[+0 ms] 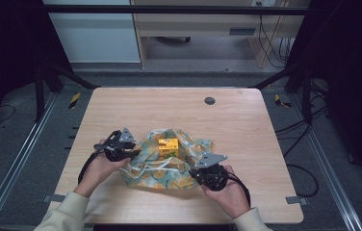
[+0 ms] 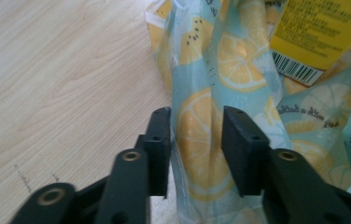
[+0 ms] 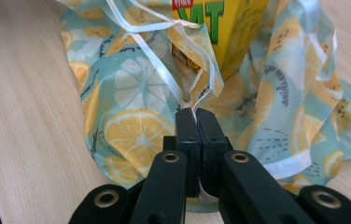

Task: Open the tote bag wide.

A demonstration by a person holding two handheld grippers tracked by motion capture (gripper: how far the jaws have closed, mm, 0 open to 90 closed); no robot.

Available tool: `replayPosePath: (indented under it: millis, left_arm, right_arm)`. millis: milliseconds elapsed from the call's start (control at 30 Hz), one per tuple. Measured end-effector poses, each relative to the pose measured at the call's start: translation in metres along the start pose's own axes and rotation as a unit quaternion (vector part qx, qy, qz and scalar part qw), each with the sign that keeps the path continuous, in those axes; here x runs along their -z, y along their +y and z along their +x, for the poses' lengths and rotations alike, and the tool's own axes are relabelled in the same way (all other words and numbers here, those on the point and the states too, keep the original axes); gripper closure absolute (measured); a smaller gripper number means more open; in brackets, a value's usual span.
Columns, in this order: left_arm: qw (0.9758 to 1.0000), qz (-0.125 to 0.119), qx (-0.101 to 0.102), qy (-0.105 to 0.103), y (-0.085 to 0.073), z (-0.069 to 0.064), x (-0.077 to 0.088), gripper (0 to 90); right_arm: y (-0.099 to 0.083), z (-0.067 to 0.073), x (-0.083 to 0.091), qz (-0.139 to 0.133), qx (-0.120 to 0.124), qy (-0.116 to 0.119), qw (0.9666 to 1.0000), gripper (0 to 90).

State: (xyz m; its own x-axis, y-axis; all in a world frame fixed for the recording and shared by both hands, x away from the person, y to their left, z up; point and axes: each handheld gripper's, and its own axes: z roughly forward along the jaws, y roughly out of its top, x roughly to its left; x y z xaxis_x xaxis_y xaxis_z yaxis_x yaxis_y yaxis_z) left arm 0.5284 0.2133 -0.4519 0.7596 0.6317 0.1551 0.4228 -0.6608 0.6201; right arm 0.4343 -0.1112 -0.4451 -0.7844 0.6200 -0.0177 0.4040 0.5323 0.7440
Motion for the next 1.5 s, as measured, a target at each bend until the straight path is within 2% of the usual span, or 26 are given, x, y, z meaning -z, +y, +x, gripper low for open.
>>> replayPosePath:
  millis: [133,267,300,433,667,800,1167,1500]
  left_arm:
    - [1.0000,0.004,0.002,0.000,-0.002,0.001,0.001,79.5]
    - [0.9997,-0.020,0.009,0.012,0.000,0.004,0.010,88.7]
    - [0.9993,-0.030,0.014,0.018,0.000,0.005,0.013,89.0]
    - [0.9985,-0.038,0.025,0.029,-0.001,0.008,0.014,89.2]
    - [0.9985,-0.032,0.033,0.029,-0.004,0.011,0.006,88.9]
    - [0.9988,-0.026,0.030,0.029,-0.004,0.010,0.004,89.0]
    - [0.9993,-0.008,0.023,0.030,-0.007,0.009,-0.004,90.0]
    - [0.9993,-0.002,0.017,0.035,-0.010,0.007,-0.006,90.0]
  right_arm:
    - [-0.001,0.000,0.002,-0.002,0.003,0.000,1.0000,89.5]
    - [-0.003,-0.001,0.005,0.002,0.004,-0.005,1.0000,89.6]
    - [-0.003,-0.002,0.006,0.002,0.007,-0.006,1.0000,89.6]
    - [-0.007,-0.007,0.010,0.006,0.006,-0.013,0.9999,89.6]
    - [-0.018,-0.013,0.008,0.041,0.003,-0.025,0.9989,89.7]
    - [-0.023,-0.017,0.003,0.060,-0.002,-0.025,0.9979,89.7]
    - [-0.033,-0.028,0.001,0.081,-0.015,-0.030,0.9961,89.8]
    - [-0.035,-0.031,0.000,0.079,-0.024,-0.031,0.9961,89.8]
